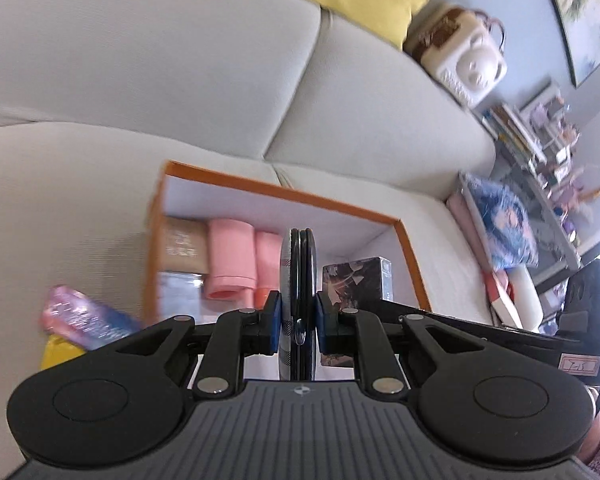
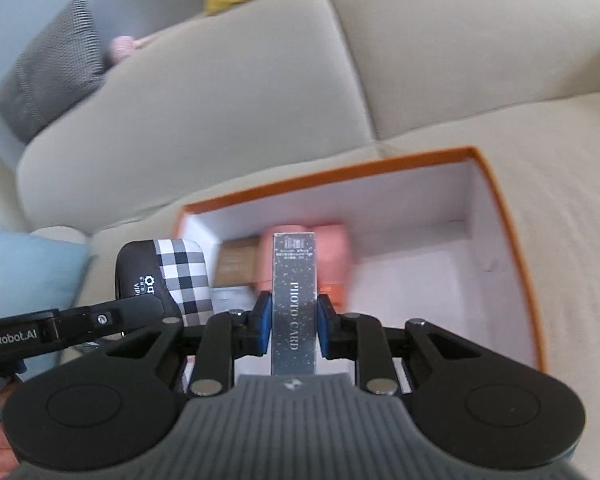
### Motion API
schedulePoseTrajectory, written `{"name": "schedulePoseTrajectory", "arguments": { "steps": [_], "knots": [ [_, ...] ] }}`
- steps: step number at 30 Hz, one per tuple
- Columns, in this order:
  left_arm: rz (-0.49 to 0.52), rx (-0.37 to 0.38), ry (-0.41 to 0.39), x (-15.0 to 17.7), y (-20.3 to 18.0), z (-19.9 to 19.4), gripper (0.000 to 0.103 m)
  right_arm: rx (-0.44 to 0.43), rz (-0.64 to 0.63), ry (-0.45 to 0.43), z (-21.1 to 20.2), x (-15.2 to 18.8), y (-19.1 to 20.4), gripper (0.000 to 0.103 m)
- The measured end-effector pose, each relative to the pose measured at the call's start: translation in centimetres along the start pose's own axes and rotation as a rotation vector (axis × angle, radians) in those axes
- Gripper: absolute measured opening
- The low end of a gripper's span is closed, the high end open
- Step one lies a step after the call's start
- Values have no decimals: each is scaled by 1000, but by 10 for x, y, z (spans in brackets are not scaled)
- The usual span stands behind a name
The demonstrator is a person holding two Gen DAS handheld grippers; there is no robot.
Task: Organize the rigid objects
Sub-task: 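Carry the plaid case and photo card box into the orange shoebox with both tools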
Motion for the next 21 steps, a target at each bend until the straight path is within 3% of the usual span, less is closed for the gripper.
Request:
{"name": "schedulePoseTrajectory", "arguments": {
  "steps": [11, 21],
  "knots": [
    [38, 36, 110, -17, -38, 89, 19, 129, -27, 71, 31, -26, -76, 23],
    [35, 40, 219, -16, -50, 148, 19, 215, -150, 94, 51, -40, -84, 23]
  ]
}}
Point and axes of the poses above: each gripper's, at about its wrist camera, not at the fingertips, and z roughly the way its jaws point, y to its left, x to its underside, the point moved 5 cm from there along z, roughly the way its jaws point, and after that the axes turned 15 degrees about -x, right-handed, at the moved point
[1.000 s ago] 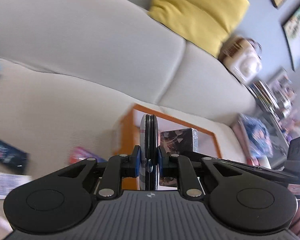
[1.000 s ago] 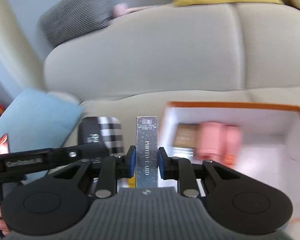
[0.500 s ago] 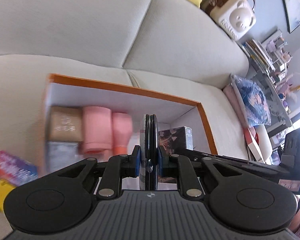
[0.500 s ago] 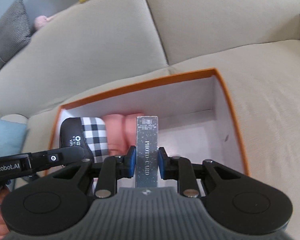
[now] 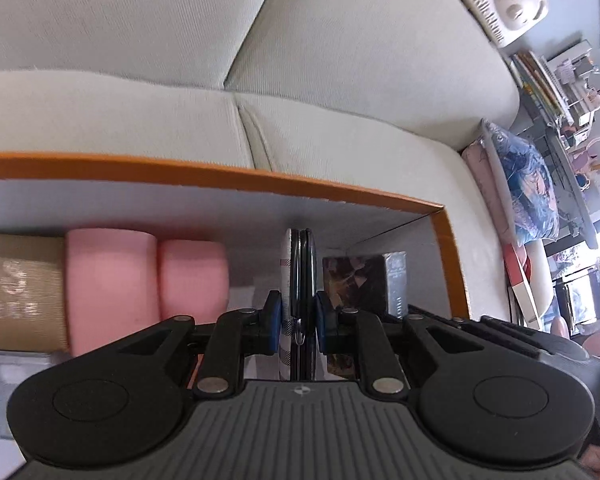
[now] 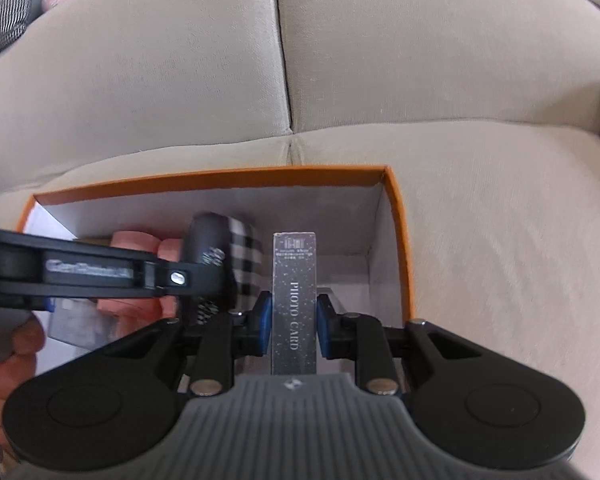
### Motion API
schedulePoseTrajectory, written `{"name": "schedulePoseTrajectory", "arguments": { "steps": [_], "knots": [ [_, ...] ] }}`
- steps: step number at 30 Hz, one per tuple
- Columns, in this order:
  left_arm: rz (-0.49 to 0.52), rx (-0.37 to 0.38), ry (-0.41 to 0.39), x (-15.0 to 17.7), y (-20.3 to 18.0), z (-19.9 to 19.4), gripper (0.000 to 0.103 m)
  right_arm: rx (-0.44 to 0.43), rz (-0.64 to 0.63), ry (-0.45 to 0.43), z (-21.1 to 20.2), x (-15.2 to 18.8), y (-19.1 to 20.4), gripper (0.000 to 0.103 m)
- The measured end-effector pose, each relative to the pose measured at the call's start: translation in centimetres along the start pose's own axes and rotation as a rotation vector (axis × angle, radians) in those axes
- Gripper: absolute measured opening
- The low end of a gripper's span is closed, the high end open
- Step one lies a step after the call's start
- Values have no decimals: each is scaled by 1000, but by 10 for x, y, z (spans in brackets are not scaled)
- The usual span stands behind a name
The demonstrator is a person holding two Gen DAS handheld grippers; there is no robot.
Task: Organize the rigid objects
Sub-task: 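Carry the plaid case and photo card box into the orange shoebox with both tools, then lower the plaid case beside the pink bottle and open the left tool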
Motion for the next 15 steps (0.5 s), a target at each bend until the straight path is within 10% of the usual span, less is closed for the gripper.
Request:
{"name": "schedulePoseTrajectory", "arguments": {
  "steps": [15],
  "knots": [
    [117, -179, 0, 1, -4, 9, 27, 33, -77, 0, 10, -6, 6, 23]
  ]
}}
Point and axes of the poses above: each gripper's, at about its wrist camera, not at the fingertips, and z roughly the way its jaws point, y to its left, x to its underside, the point moved 5 cm from there along z, roughly the way its jaws point, and after that the axes turned 15 degrees about -x, right-handed, at the moved point
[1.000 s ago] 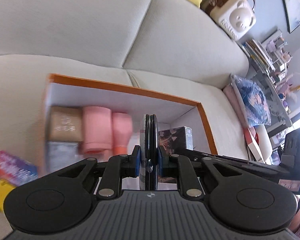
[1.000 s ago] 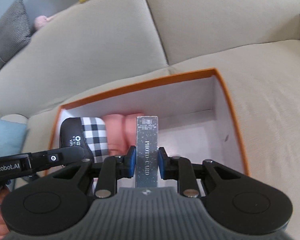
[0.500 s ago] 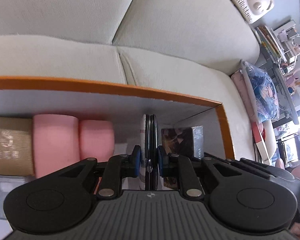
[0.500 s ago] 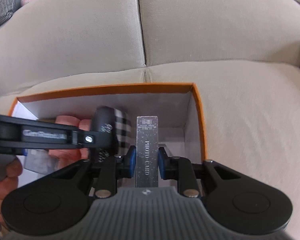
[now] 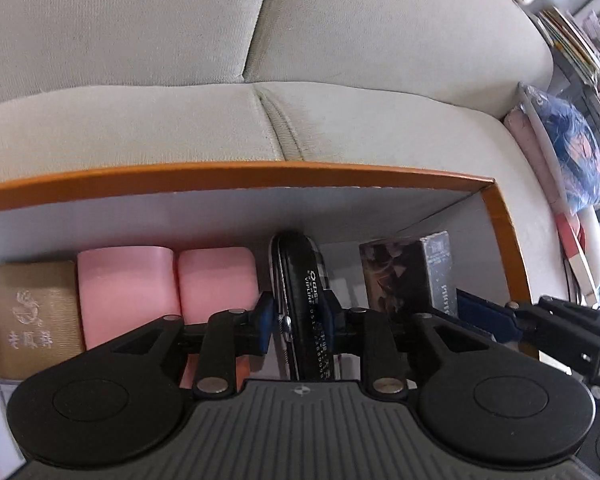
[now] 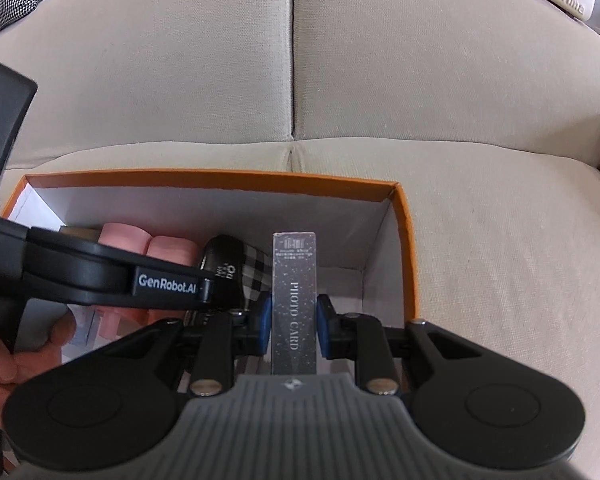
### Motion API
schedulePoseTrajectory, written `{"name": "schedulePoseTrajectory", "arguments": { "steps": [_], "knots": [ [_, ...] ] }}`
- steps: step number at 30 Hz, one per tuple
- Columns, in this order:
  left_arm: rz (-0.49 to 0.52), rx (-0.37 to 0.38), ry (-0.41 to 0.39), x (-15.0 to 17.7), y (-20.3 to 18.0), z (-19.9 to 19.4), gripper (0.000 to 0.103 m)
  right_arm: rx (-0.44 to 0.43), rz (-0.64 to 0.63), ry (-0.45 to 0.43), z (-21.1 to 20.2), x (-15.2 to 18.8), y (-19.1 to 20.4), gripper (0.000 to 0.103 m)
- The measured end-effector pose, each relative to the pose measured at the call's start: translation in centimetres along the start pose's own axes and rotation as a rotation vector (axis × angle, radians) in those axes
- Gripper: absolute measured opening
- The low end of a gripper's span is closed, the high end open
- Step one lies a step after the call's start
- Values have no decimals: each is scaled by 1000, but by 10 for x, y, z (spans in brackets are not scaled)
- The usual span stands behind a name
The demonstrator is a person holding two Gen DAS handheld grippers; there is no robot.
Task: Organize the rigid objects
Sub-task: 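Lower the plaid case beside the pink bottle and open the left tool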
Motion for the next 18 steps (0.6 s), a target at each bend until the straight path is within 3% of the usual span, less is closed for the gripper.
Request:
{"name": "schedulePoseTrajectory", "arguments": {
  "steps": [9, 14, 18],
  "knots": [
    [22, 3, -24, 8, 6, -21, 27, -20, 35, 40, 6, -11, -9, 23],
    [-11, 34, -13, 15, 19, -26, 27, 33, 15, 79, 18, -16, -5, 23],
    [-31, 52, -18, 15, 24, -31, 27, 158, -73, 94, 17, -4, 0, 23]
  ]
}}
Point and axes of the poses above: each gripper's, at about its wrist camera, not at the fingertips, and z roughly the way its jaws point, y to its left, x to its underside, the point moved 5 cm from there along z, roughly the way its jaws point, and after that the axes turned 15 degrees about -x, right-handed, at the moved point
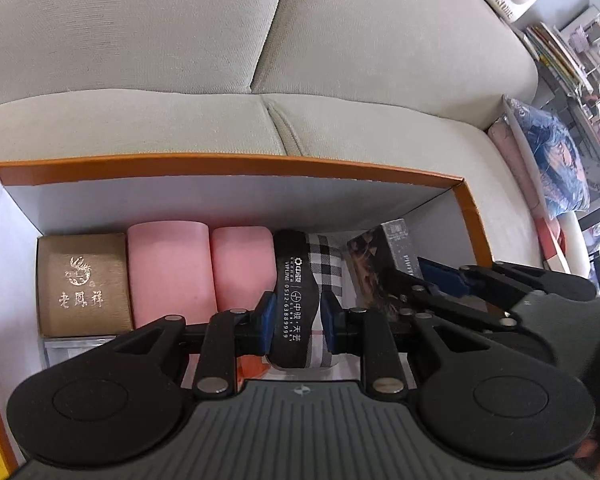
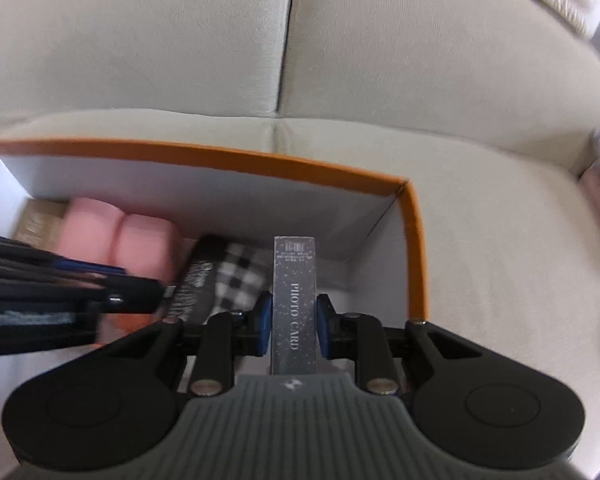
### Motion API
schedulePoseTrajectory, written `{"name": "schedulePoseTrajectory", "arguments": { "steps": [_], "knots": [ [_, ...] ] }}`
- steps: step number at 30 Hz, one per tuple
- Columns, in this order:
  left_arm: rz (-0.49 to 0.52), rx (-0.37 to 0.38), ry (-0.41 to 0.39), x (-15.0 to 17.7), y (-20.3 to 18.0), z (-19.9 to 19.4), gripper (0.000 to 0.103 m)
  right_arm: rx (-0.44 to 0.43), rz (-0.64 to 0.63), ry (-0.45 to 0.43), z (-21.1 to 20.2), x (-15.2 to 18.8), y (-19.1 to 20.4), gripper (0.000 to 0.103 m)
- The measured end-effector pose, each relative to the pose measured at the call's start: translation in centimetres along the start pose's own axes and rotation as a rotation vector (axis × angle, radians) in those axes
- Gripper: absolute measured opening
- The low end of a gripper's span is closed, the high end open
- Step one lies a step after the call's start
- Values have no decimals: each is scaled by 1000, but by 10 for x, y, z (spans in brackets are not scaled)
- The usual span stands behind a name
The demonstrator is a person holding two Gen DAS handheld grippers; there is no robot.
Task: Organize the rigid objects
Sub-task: 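Lower the plaid case beside the pink bottle and open the left tool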
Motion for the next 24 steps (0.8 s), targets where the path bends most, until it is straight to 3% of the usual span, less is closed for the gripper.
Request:
{"name": "schedulePoseTrajectory", "arguments": {
  "steps": [6, 7, 12, 15, 22, 24],
  "knots": [
    [-14, -1, -5, -4, 2, -1, 27, 11, -30, 46, 9, 5, 2, 26],
    [-15, -1, -6, -4, 1, -1, 27, -9, -20, 37, 5, 7, 2, 31],
    [-20, 12, 1, -2, 2, -1, 27, -171, 118, 31, -9, 9, -11, 32],
    [-19, 12, 3, 0, 1, -2, 27, -225, 166, 40, -10, 15, -12, 20],
    [-13, 0, 3, 2, 4, -6, 27, -141, 122, 52, -1, 24, -4, 21],
    [-14, -6, 6, 2, 6, -5, 27, -195, 142, 43, -5, 22, 0, 21]
  ]
}}
Point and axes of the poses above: each gripper's, at about its wrist camera, not at the fingertips, and z roughly the way its jaws point, y to its left, x to its underside, the point moved 5 cm from there along z, roughly the way its jaws point, and after that the axes turned 15 degrees about -x, right-handed, at the moved point
